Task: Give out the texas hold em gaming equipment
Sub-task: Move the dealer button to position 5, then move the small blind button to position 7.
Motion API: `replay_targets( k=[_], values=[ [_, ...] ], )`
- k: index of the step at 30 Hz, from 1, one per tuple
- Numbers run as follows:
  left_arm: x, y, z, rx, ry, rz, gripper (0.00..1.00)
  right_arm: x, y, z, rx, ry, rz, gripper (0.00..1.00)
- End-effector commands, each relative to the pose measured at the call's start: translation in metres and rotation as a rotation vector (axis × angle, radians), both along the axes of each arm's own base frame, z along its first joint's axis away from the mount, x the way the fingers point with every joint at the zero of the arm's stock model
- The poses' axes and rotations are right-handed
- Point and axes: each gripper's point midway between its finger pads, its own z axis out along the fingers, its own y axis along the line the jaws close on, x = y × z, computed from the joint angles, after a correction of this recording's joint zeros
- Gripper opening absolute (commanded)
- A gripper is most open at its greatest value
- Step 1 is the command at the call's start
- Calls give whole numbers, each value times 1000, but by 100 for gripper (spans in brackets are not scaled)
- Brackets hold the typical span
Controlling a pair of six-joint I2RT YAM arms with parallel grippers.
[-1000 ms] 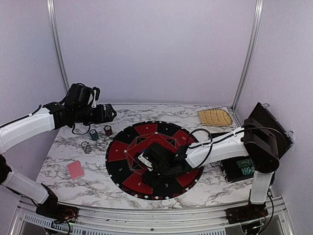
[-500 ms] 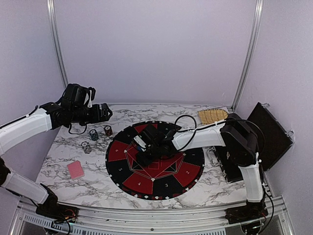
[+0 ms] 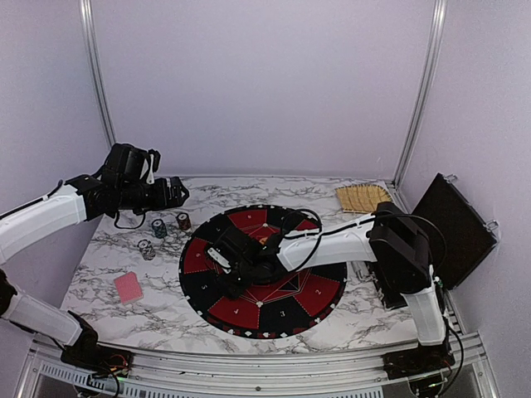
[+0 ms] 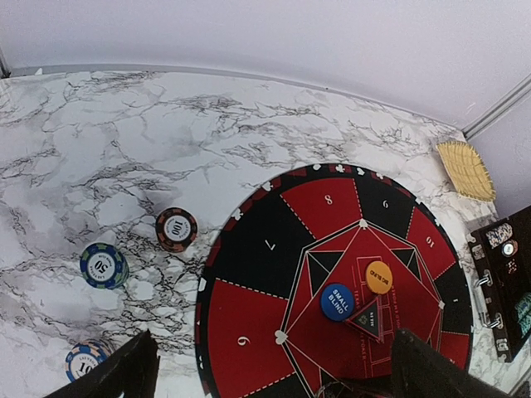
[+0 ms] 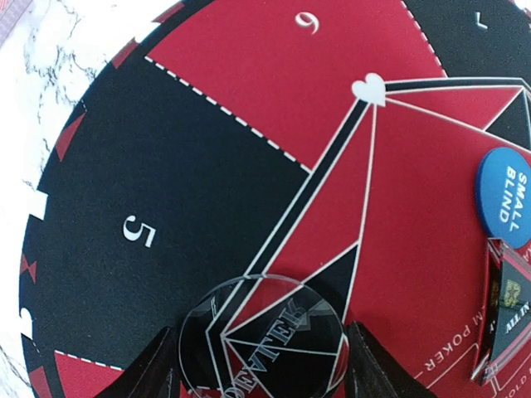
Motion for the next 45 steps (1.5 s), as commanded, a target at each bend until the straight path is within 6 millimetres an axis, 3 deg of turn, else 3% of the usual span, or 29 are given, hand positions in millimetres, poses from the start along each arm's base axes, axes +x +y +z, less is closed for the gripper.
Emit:
replay_targets(
  k=[1,15,21,26,30,37,41,45],
  values=[
    [-4,4,3,-1,-3,-2,99,0,-7,-15,-58,29,-28,61],
    [-2,3,4,-7,-1,-5,99,29,-23,-20,-70,44,-125,63],
    [-2,2,4,-9,1,-8,99,26,-19,-16,-61,51,-102,69],
    [-3,2,7,-12,-6,-12,99,24,-14,2,-27,45,-88,80],
    [-4,2,8,-15,-9,-13,99,27,-6,32,20,29,-85,88],
    [-4,2,11,-18,-15,-14,99,67,-13,82,82,-42,-159,87],
    [-2,1,14,-24,-19,-14,99,99,-29,75,44,-47,-224,80],
    [0,1,17,-26,-21,-15,99,118,-31,73,32,-57,-238,72]
  ],
)
